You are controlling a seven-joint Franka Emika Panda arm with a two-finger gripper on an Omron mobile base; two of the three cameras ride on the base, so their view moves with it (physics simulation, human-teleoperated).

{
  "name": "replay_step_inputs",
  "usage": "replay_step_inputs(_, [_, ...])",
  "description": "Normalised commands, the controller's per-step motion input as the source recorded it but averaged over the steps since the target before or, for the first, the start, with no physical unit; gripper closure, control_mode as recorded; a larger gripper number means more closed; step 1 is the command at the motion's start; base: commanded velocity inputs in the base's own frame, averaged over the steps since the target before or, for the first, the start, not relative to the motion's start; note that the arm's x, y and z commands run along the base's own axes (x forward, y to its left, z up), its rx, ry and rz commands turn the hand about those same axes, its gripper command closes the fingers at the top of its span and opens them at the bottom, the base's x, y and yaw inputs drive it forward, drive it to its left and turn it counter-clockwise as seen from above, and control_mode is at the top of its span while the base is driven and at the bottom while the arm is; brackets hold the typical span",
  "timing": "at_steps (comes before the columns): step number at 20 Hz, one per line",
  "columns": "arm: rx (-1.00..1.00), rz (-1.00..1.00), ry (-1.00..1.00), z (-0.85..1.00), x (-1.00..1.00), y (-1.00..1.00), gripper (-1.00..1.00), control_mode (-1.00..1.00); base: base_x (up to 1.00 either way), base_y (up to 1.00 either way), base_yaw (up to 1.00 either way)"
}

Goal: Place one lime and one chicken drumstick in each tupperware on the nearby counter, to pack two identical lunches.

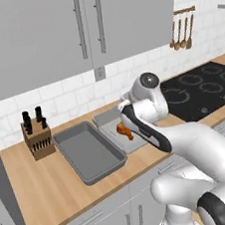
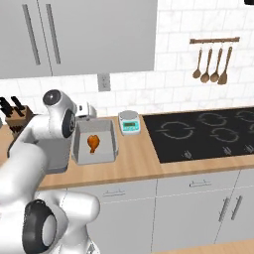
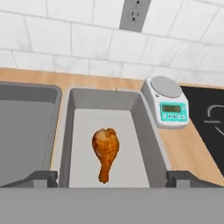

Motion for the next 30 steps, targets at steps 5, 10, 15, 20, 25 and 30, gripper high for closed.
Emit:
replay_step_inputs(5, [0.03, 0.06, -0.05, 0.35, -0.59, -0.13, -1.0, 1.0, -0.4, 0.0, 0.08])
replay_step_inputs(10, [0.0, 0.0, 0.0, 0.0, 0.0, 0.0, -1.0, 1.0, -1.0, 0.15, 0.33])
replay_step_inputs(15, [0.0, 0.0, 0.0, 0.0, 0.0, 0.0, -1.0, 1.0, -1.0, 0.31, 0.39])
replay_step_inputs(20, [0.0, 0.0, 0.0, 0.0, 0.0, 0.0, -1.0, 1.0, -1.0, 0.69, 0.5])
replay_step_inputs(25, [0.0, 0.0, 0.0, 0.0, 0.0, 0.0, -1.0, 1.0, -0.68, 0.62, 0.42])
replay_step_inputs(30, [0.0, 0.0, 0.0, 0.0, 0.0, 0.0, -1.0, 1.0, -0.36, 0.66, 0.36])
